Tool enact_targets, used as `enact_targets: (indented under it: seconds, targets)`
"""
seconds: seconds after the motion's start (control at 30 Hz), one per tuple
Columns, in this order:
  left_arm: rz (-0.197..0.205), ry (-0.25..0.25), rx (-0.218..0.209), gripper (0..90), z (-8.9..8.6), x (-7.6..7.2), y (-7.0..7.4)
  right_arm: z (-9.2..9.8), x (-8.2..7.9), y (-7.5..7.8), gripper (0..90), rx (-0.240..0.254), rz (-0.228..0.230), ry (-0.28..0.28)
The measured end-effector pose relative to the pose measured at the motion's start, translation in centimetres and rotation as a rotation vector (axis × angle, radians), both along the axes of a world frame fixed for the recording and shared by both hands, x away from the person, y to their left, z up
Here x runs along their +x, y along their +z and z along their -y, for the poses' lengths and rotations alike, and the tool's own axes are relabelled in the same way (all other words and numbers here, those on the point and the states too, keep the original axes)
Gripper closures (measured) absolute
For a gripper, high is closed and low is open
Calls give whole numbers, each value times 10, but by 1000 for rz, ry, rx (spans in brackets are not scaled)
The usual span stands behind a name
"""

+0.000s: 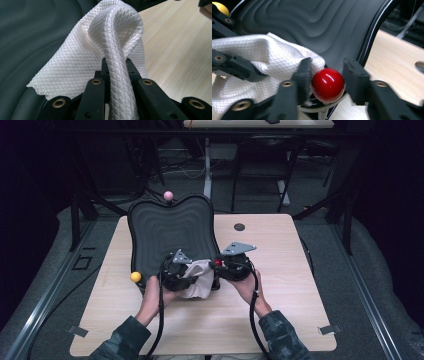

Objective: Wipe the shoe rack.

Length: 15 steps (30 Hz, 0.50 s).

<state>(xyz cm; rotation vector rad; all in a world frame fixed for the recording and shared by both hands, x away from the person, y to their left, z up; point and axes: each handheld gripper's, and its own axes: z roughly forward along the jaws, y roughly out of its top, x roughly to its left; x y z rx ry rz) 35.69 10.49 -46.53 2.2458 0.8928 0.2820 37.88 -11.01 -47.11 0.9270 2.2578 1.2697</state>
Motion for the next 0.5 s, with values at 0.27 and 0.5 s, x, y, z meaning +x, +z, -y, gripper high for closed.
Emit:
enact_targets:
  seconds: [0.27, 0.5]
  targets:
    - [52, 17, -1, 819, 2, -10, -3, 1, -14, -3, 609, 21, 15, -30]
    - [65, 17, -45, 820, 4, -14, -4, 1, -22, -4, 608, 29, 14, -49]
